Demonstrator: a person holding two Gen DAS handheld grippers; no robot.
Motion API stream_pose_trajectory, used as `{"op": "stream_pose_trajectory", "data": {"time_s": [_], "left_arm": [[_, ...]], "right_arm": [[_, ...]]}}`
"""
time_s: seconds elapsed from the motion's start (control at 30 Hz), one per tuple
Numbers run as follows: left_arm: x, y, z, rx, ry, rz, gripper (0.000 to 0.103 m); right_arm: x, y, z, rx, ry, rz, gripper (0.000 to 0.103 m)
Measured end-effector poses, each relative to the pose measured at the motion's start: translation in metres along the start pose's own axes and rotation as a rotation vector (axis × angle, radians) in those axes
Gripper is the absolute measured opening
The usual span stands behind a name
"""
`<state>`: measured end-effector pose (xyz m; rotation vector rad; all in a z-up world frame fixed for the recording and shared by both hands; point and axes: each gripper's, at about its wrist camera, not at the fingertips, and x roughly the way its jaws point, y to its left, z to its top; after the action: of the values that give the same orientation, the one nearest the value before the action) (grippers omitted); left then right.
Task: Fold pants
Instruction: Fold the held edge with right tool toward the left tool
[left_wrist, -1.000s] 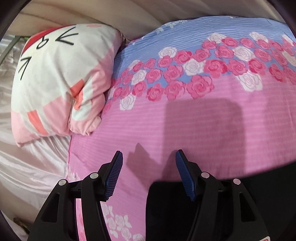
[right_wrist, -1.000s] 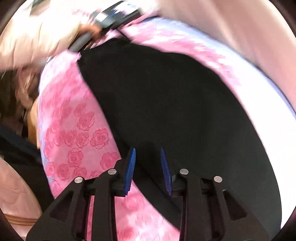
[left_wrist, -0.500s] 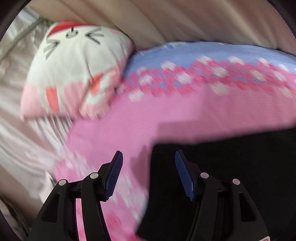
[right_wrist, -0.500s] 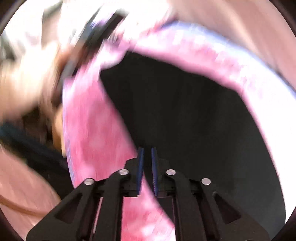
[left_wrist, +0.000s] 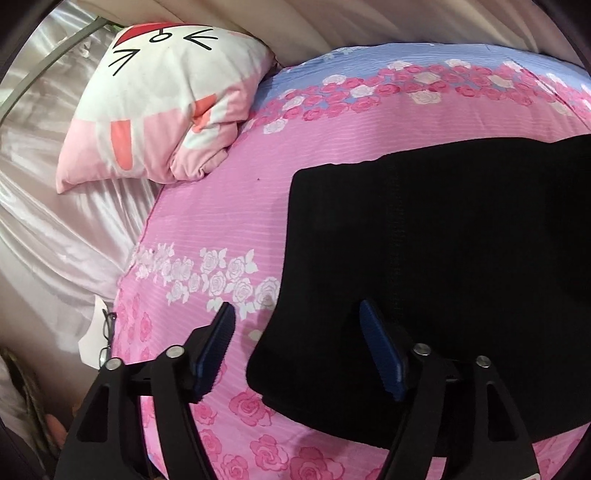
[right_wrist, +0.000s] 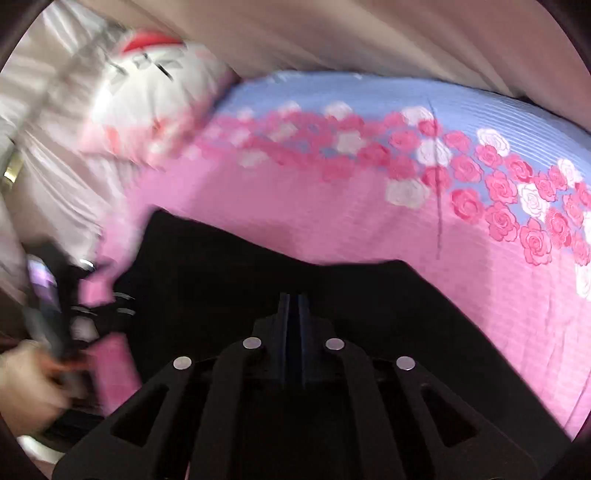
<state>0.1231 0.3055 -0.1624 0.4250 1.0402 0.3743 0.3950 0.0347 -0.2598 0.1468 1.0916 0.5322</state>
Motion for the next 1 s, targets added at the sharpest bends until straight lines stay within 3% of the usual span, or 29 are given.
{"op": "stream_pose_trajectory", "data": {"time_s": [0.03, 0.07, 0.1, 0.17, 0.23, 0.27, 0.3, 0.43, 0.5, 0.63, 0.73, 0.77, 0.83, 0.93, 1.0], "left_arm": [[0.0, -0.001, 0.001, 0.006, 0.002, 0.007, 0.071], [0.0, 0.0, 0.002, 0.015, 0.009, 0.012, 0.071], [-0.002, -0.001, 0.005, 0.029, 0.016, 0.015, 0.07], [-0.016, -0.001, 0.012, 0.056, 0.013, 0.016, 0.066], [-0.045, -0.006, 0.021, 0.072, -0.048, -0.001, 0.066], [-0.061, -0.013, 0.025, 0.077, -0.079, -0.022, 0.066], [-0.073, -0.02, 0.029, 0.08, -0.099, -0.046, 0.067], [-0.118, -0.088, 0.032, 0.13, -0.087, -0.229, 0.068], [-0.127, -0.132, 0.02, 0.182, -0.052, -0.294, 0.068], [-0.123, -0.19, -0.011, 0.293, 0.022, -0.244, 0.068], [-0.128, -0.194, -0.017, 0.313, -0.013, -0.195, 0.068], [-0.128, -0.194, -0.016, 0.313, -0.007, -0.195, 0.069], [-0.126, -0.191, -0.016, 0.309, 0.01, -0.202, 0.07], [-0.129, -0.183, -0.007, 0.282, 0.035, -0.191, 0.069], [-0.138, -0.178, 0.003, 0.228, 0.015, -0.218, 0.069]], "right_arm": [[-0.005, -0.013, 0.002, 0.105, -0.014, 0.056, 0.0], [-0.019, -0.011, 0.002, 0.155, -0.033, 0.045, 0.0], [-0.039, -0.007, -0.003, 0.142, -0.063, 0.049, 0.007], [-0.083, 0.01, -0.039, 0.076, -0.095, 0.051, 0.008], [-0.116, 0.012, -0.088, 0.023, -0.065, -0.028, 0.03], [-0.134, 0.01, -0.114, -0.007, -0.052, -0.086, 0.048], [-0.154, 0.009, -0.151, -0.05, -0.037, -0.153, 0.049], [-0.215, -0.016, -0.239, -0.094, -0.003, -0.262, 0.049], [-0.229, -0.026, -0.262, -0.187, -0.004, -0.321, 0.049], [-0.22, -0.018, -0.263, -0.385, -0.015, -0.332, 0.049], [-0.195, -0.007, -0.253, -0.505, 0.026, -0.29, 0.045], [-0.185, -0.008, -0.25, -0.52, 0.065, -0.268, 0.021], [-0.19, -0.007, -0.25, -0.524, 0.085, -0.246, 0.005], [-0.222, -0.003, -0.252, -0.505, 0.056, -0.186, 0.003], [-0.208, -0.009, -0.259, -0.476, 0.109, -0.156, 0.003]]}}
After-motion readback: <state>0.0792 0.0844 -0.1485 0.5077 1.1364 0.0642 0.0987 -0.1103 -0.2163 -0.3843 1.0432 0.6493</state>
